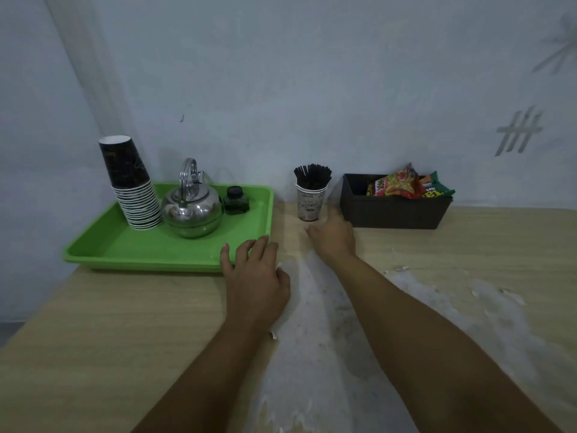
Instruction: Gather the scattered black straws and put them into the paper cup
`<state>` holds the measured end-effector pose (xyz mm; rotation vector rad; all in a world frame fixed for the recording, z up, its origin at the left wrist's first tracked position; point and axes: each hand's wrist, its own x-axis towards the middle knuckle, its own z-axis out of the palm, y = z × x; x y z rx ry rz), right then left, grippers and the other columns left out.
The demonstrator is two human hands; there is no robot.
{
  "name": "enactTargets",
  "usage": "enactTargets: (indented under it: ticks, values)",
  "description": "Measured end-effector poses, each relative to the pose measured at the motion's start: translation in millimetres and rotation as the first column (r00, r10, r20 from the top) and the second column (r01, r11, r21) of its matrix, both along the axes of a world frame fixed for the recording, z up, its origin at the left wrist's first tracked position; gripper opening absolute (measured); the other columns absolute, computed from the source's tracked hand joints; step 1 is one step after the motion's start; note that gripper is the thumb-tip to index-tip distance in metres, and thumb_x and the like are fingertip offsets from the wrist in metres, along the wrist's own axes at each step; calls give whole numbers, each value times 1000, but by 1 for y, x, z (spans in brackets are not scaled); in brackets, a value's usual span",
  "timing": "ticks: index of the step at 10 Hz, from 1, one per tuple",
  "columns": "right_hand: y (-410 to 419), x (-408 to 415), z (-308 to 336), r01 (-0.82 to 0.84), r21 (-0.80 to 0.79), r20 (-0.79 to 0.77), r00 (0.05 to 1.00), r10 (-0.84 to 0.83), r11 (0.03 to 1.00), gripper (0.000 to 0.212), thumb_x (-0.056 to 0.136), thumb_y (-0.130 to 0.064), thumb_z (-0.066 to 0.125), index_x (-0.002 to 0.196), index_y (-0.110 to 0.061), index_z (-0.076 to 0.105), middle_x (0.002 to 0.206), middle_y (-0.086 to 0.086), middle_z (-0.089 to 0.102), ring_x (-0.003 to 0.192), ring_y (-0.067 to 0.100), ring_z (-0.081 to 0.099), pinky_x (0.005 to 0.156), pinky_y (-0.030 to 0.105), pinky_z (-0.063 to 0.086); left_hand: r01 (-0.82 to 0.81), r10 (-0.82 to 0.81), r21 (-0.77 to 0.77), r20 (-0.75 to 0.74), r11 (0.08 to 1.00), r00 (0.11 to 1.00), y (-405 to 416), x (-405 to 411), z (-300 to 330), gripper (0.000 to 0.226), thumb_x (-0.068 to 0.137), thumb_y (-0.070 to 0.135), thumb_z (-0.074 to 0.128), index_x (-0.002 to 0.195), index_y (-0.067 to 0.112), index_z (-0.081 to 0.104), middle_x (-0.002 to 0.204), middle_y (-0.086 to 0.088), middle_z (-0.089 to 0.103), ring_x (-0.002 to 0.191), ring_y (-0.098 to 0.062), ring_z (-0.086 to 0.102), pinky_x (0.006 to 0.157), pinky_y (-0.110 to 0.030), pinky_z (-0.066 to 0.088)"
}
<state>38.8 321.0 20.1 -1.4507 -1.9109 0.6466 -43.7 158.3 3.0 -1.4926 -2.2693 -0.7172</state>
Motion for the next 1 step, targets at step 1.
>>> enactTargets:
  ticks: [1]
  values:
    - [-28, 25, 1, -22, 102, -48, 998, 27, 995, 57, 87, -34, 66, 139, -19, 49, 128, 9, 62, 117, 32, 54, 96, 42, 46, 7, -9, 31, 52, 1000, 999, -2, -1, 1, 44, 76, 27, 61, 118, 18, 64, 133, -2, 60, 123, -25, 52, 113, -55, 19]
